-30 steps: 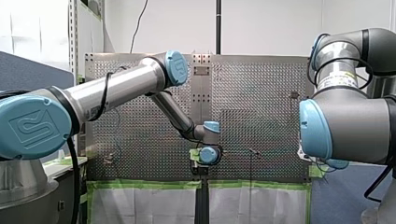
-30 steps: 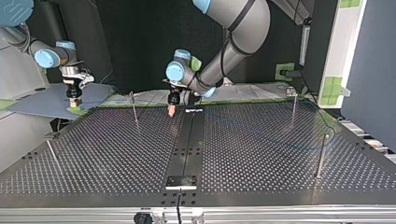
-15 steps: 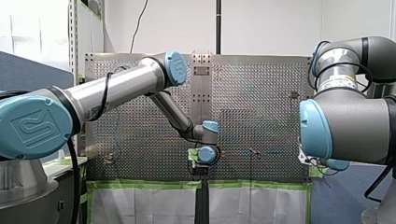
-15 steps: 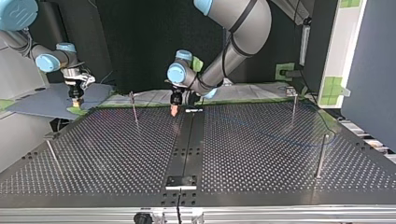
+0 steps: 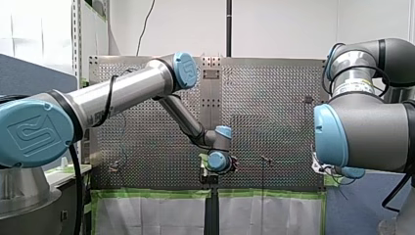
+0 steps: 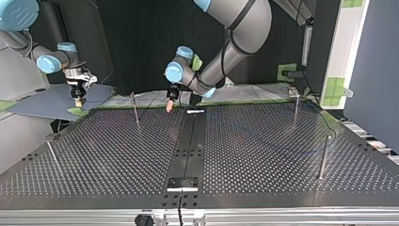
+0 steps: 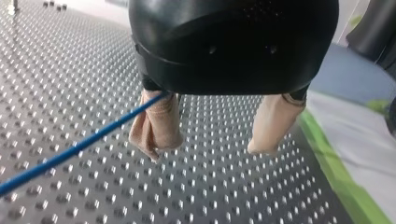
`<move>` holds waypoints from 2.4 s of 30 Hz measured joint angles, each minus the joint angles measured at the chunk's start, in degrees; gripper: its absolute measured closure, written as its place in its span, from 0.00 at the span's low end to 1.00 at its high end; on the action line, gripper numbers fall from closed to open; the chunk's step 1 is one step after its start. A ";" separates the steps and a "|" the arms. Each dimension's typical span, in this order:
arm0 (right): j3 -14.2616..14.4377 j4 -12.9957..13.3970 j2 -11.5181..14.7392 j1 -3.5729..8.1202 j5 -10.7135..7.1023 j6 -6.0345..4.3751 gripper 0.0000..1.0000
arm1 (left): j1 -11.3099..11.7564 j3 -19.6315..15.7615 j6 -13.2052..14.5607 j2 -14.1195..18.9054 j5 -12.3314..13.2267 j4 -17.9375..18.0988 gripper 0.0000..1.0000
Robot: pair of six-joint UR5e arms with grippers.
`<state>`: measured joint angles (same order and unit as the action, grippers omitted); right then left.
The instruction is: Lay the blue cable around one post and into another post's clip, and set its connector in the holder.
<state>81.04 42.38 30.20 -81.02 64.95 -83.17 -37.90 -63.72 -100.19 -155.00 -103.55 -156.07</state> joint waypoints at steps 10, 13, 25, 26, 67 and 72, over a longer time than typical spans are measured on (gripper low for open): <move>0.02 -0.51 -0.06 -0.20 0.01 0.01 1.00 | -0.79 -0.04 1.73 2.44 1.79 -2.24 0.00; 0.02 -0.52 -0.06 -0.21 0.01 0.01 1.00 | -1.14 -0.09 2.16 3.05 1.75 -2.92 0.00; 0.03 -0.69 -0.07 -0.22 0.01 0.00 1.00 | -1.28 -3.49 2.62 3.74 0.43 -5.22 0.00; 0.03 -0.71 -0.08 -0.22 0.01 0.00 1.00 | -1.21 -3.91 2.65 3.76 0.29 -5.22 0.00; 0.02 -1.49 -0.08 -0.18 0.05 -0.18 1.00 | -3.59 -7.00 4.96 8.40 7.89 -7.29 0.00; 0.01 -1.23 -0.09 0.02 0.02 -0.48 1.00 | -3.64 -6.95 5.00 8.91 7.67 -7.17 0.00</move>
<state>81.05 41.15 30.11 -81.00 64.97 -83.65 -41.54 -70.67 -95.19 -146.09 -95.88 -163.24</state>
